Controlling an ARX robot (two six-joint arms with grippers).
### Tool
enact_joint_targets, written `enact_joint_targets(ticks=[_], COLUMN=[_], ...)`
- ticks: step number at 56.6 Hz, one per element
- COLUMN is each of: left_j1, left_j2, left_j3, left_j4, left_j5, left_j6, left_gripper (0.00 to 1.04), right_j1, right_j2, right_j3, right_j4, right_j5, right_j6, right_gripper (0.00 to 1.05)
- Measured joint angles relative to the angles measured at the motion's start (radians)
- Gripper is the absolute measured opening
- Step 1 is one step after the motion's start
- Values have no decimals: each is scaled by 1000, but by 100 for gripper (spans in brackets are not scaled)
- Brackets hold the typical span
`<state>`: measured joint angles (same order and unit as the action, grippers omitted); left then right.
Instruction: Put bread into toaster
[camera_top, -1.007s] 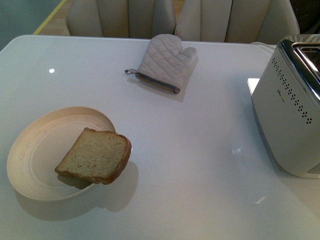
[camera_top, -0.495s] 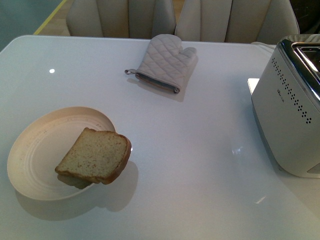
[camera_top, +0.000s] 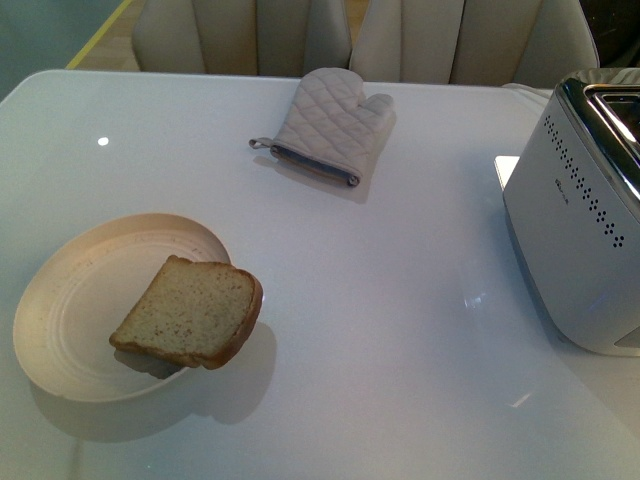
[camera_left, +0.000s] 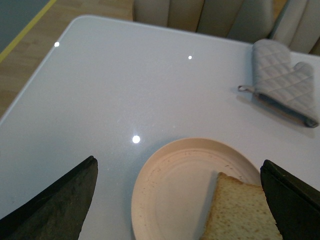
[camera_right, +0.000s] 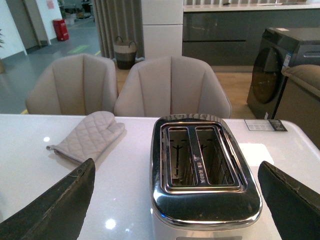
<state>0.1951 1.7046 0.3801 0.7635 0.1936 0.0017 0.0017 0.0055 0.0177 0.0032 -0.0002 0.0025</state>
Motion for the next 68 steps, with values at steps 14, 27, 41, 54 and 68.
enact_joint_targets(ticks=[14,27,41,54,68], left_j1=[0,-19,-43,-57,-64], left_j2=[330,481,573,621,639], left_j3=[142,248,272,283,308], left_j4=[4,-13,-19,-20,-79], left_j5=[-48,-73,-111,-124,-131], left_j6=[3,-20,-18,-21,-71], left_gripper=[97,97,97,78,40], right_j1=[0,0,0,0,0], right_j2=[0,0,0,0,0], right_j3=[0,0,0,0,0], right_j4=[0,0,0,0,0], right_j5=[0,0,0,0,0], right_j6=[0,0,0,0,0], right_gripper=[96,96,96,96,96])
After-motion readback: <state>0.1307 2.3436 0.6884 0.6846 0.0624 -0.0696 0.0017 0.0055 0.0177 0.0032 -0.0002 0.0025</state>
